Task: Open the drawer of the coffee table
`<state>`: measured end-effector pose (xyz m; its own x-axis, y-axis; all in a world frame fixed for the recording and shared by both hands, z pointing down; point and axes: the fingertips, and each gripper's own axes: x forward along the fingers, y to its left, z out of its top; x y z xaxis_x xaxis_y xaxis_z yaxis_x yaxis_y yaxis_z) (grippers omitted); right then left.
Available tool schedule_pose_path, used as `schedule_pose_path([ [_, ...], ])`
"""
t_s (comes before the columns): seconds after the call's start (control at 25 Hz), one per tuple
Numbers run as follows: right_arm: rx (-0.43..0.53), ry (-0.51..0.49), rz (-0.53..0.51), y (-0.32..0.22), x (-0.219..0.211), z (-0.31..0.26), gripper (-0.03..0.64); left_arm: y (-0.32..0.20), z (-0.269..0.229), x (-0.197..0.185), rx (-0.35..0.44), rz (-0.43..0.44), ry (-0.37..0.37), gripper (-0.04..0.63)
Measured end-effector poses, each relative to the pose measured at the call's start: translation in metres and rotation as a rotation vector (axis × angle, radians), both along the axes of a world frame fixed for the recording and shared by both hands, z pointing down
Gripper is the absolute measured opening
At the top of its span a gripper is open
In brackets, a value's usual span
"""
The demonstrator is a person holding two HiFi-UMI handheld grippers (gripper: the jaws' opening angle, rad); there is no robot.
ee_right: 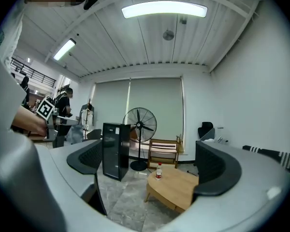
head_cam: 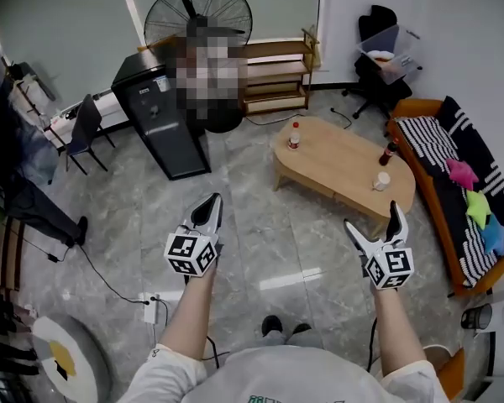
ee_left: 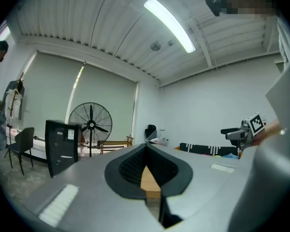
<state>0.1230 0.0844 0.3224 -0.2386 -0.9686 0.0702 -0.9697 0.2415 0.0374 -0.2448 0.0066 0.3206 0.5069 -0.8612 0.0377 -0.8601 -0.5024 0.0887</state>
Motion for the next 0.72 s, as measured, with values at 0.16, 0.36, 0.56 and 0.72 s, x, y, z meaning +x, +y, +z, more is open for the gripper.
schedule_pose_path([
  [0.16, -0.003, 0.002, -0.001, -0.027, -0.002, 0.002, 0.589, -0.027, 0.003, -0.002, -0.002, 0.001, 0.005, -0.002],
  [0.36, -0.014, -0.011, -0.012, -0.072, -0.001, 0.016, 0.589, -0.071, 0.015, 0.0, -0.015, -0.007, -0.005, -0.002],
  [0.56, -0.006, -0.028, -0.014, -0.132, 0.009, 0.027, 0.589, -0.128, 0.015, 0.008, -0.003, -0.004, -0.035, -0.002],
  [0.72, -0.015, -0.046, -0.023, -0.188, 0.014, 0.041, 0.589, -0.184, 0.018, 0.016, -0.006, -0.001, -0.062, -0.002],
])
